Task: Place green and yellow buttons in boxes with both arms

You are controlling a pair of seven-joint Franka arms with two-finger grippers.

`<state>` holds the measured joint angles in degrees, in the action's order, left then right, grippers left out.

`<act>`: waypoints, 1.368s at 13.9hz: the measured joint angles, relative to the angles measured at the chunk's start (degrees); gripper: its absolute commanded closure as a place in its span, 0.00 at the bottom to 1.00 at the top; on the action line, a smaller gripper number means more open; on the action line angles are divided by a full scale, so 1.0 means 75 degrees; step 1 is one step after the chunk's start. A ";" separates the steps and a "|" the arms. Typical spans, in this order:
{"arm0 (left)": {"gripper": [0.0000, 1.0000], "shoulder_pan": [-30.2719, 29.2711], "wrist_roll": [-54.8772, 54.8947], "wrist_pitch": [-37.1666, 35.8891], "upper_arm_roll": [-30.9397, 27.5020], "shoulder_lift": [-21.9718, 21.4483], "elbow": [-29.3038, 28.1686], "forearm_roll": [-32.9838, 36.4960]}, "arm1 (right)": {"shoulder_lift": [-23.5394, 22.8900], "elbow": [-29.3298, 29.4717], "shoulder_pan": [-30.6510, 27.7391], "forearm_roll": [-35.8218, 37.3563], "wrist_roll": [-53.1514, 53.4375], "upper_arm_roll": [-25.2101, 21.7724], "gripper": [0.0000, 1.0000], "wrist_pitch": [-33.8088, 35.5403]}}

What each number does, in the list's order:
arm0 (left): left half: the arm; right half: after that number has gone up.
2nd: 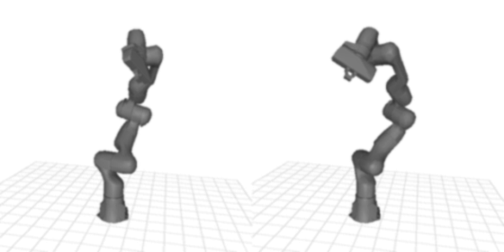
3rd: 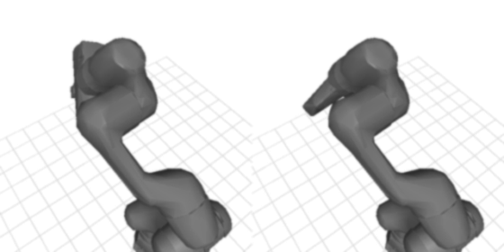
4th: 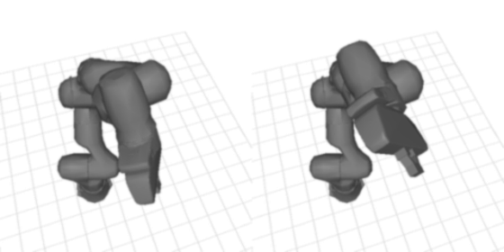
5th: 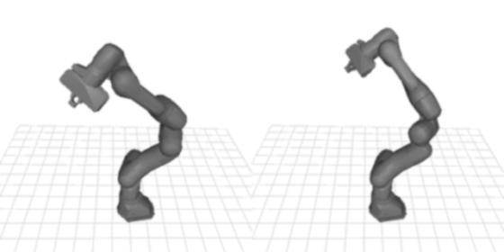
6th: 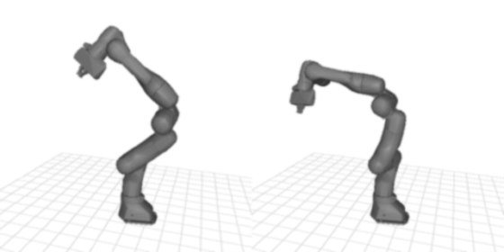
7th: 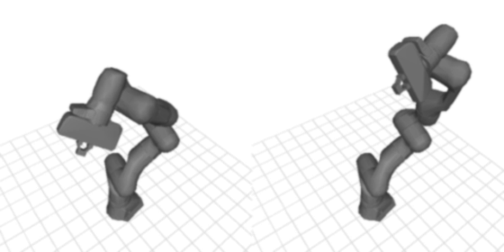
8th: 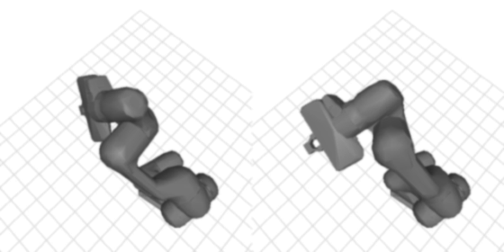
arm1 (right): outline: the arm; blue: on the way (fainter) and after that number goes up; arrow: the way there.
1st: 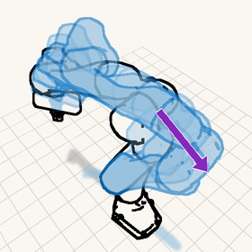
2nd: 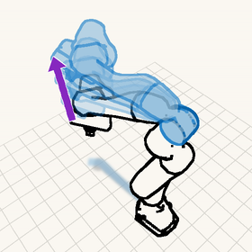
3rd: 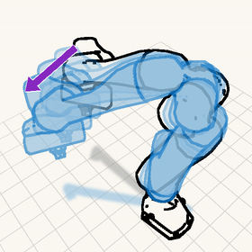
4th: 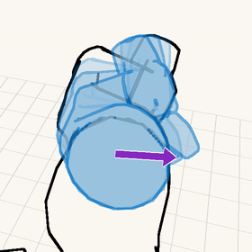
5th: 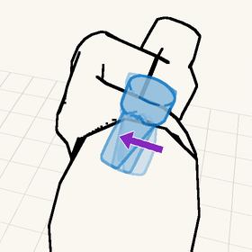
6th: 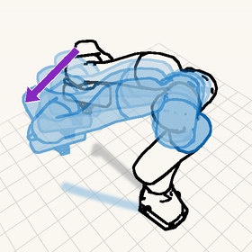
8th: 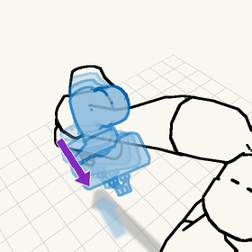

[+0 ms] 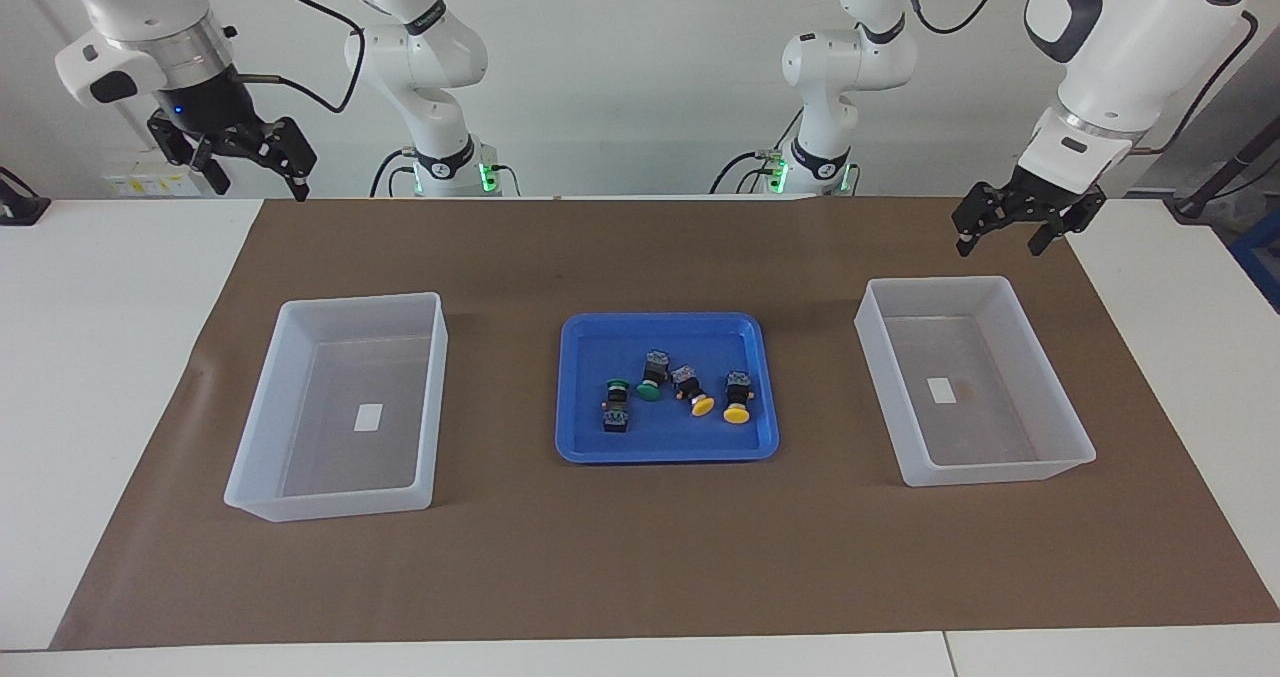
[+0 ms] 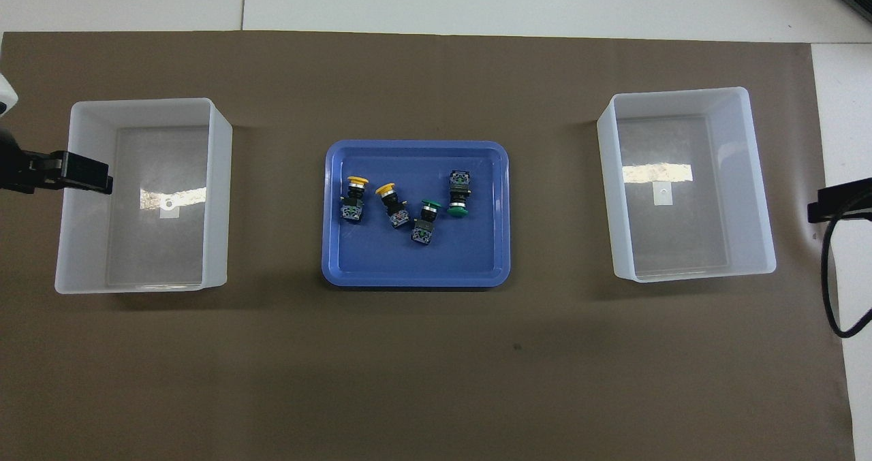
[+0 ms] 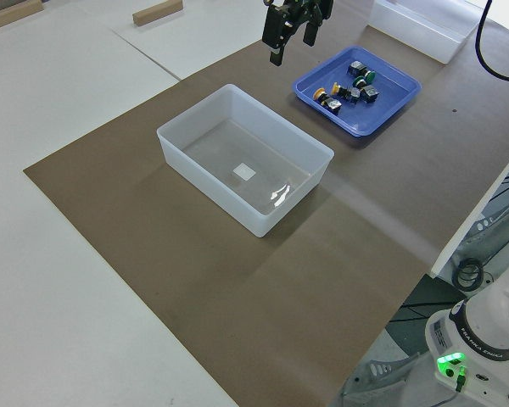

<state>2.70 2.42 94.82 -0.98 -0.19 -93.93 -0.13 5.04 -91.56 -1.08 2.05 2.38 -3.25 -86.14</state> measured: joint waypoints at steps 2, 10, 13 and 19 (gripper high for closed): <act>0.00 0.0000 0.0098 0.0000 0.0000 0.0000 0.0000 0.0001 | 0.0000 0.0000 0.0020 -0.0001 0.0015 0.0006 0.00 -0.0073; 0.00 0.0025 0.0076 0.0098 0.0094 0.0009 -0.0070 0.0004 | 0.0001 -0.0007 0.0119 -0.0001 0.0061 0.0042 0.00 -0.0208; 0.00 0.0447 -0.0505 0.0659 0.0147 0.0061 -0.0418 0.0003 | -0.0002 -0.0040 0.0121 -0.0001 0.0096 0.0050 0.00 -0.0208; 0.00 0.1612 -0.2055 0.2421 0.0197 0.0541 -0.1395 0.0003 | -0.0489 -0.0268 0.0167 -0.0004 0.0895 0.0843 0.00 -0.1121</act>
<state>14.79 -12.99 112.98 0.50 3.87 -104.39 -0.11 1.37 -93.57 0.17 2.03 9.09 3.07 -94.55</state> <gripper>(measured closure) 0.000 0.000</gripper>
